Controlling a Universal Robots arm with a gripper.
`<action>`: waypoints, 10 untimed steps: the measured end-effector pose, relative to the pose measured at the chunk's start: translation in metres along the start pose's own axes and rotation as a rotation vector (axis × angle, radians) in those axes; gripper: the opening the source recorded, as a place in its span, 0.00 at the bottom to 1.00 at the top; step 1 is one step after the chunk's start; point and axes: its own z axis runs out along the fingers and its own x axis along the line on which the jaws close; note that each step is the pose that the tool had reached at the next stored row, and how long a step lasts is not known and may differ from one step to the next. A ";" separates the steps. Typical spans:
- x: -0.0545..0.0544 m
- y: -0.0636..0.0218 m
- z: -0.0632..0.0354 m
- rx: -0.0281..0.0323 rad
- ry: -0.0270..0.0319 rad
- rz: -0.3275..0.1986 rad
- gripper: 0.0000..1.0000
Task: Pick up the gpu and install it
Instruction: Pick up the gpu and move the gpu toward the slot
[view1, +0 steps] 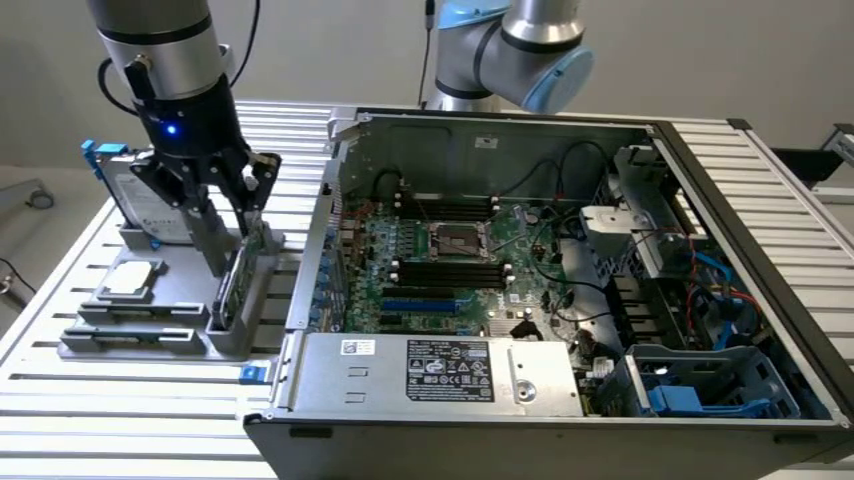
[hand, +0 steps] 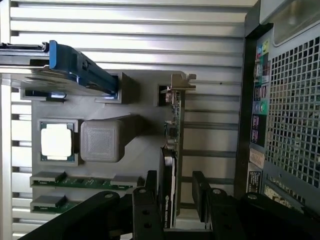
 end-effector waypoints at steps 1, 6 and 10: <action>0.000 -0.0001 0.0017 0.0001 0.0001 -0.001 0.42; 0.000 -0.0013 0.0109 0.0006 0.0005 -0.015 0.42; 0.000 -0.0036 0.0181 0.0009 0.0006 -0.025 0.42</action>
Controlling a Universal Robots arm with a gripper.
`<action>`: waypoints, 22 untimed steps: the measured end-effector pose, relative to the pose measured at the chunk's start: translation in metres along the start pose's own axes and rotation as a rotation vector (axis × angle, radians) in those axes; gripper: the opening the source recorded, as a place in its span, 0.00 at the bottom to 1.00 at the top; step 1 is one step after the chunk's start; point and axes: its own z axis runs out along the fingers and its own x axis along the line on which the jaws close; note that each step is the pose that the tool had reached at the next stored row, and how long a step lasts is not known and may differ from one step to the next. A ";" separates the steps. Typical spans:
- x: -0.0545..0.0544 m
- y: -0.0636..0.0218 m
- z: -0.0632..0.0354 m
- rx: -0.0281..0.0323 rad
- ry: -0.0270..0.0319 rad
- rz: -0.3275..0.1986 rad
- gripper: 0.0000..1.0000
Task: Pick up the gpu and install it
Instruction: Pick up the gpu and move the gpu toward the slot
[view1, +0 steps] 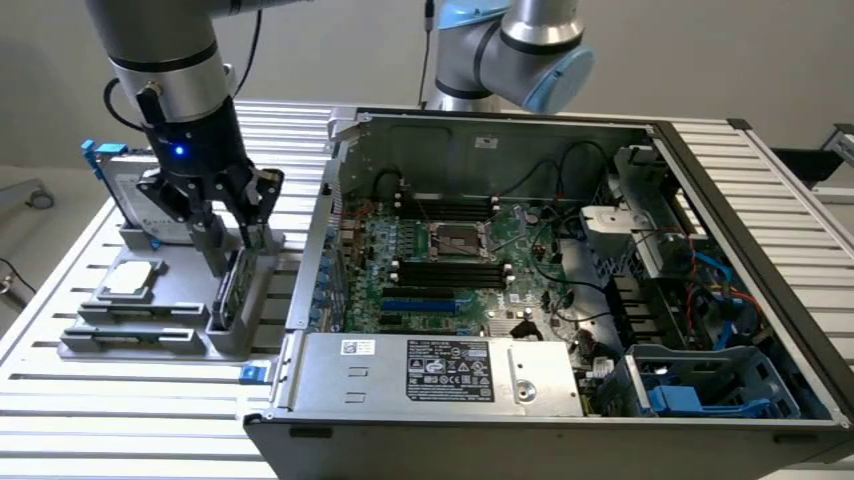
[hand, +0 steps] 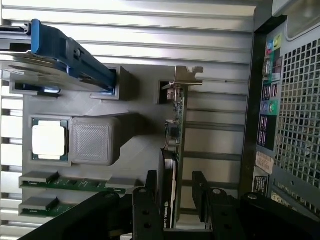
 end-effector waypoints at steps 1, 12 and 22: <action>0.000 -0.0006 0.0019 0.0001 0.0000 -0.002 0.42; 0.001 -0.0078 0.0216 0.0004 0.0003 -0.010 0.42; 0.004 -0.0077 0.0263 -0.0070 -0.0011 0.034 0.42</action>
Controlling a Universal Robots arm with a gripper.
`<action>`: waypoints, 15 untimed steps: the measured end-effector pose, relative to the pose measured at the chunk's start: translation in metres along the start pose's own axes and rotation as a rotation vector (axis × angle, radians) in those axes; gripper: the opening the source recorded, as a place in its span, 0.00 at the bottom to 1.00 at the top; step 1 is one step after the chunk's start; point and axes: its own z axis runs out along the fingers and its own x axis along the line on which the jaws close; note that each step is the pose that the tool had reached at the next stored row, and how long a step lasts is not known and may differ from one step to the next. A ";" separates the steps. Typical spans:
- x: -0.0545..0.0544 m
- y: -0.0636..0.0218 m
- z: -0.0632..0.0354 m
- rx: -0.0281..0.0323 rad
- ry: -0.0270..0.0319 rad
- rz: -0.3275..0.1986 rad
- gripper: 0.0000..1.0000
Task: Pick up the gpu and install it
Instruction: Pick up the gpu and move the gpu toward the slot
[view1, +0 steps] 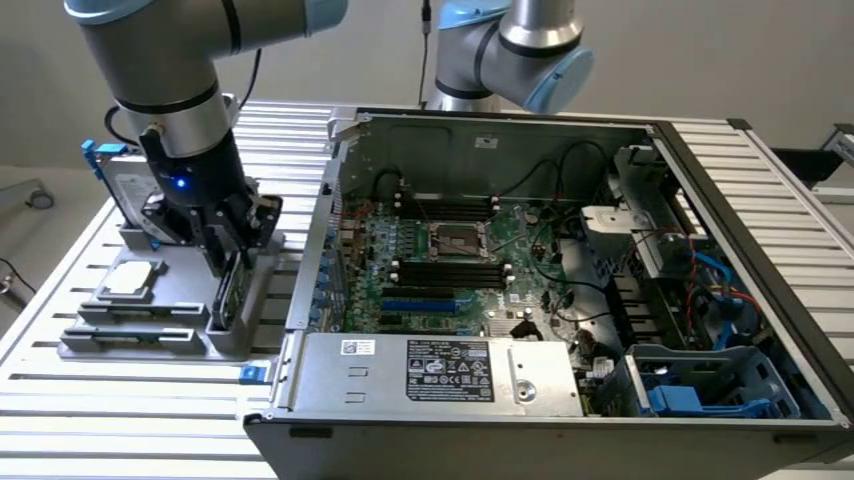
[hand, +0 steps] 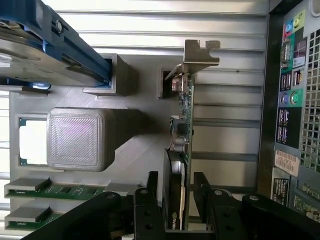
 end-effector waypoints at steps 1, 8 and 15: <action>0.000 0.0000 0.0001 -0.0004 -0.0002 0.004 0.42; 0.000 -0.0001 0.0022 -0.0014 -0.0002 0.009 0.42; -0.001 -0.0001 0.0038 -0.0027 -0.0002 0.009 0.42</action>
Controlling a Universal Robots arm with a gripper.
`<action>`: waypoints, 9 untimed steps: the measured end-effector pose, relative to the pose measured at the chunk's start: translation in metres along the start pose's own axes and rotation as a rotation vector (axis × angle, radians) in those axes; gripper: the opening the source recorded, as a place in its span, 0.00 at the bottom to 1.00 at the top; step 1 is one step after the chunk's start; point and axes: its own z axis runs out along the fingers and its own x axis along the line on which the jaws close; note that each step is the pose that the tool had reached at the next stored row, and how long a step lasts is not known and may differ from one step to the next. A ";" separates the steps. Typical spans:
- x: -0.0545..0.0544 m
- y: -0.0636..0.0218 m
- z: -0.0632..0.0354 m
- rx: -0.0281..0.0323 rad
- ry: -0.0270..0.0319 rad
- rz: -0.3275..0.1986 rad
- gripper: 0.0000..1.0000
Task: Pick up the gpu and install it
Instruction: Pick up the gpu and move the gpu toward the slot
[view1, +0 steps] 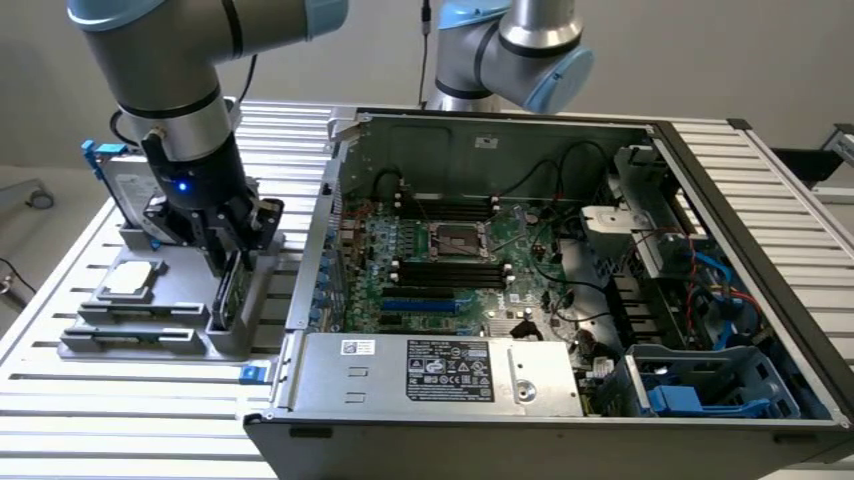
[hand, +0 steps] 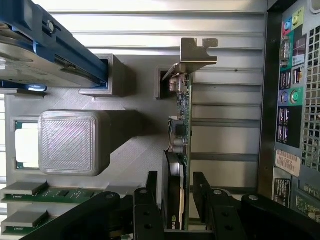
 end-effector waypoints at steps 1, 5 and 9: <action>0.000 0.0000 0.0000 -0.0002 0.0000 0.000 0.42; 0.000 0.0000 0.0002 -0.0012 -0.0003 0.000 0.42; -0.001 0.0000 0.0001 -0.0023 -0.0002 0.000 0.34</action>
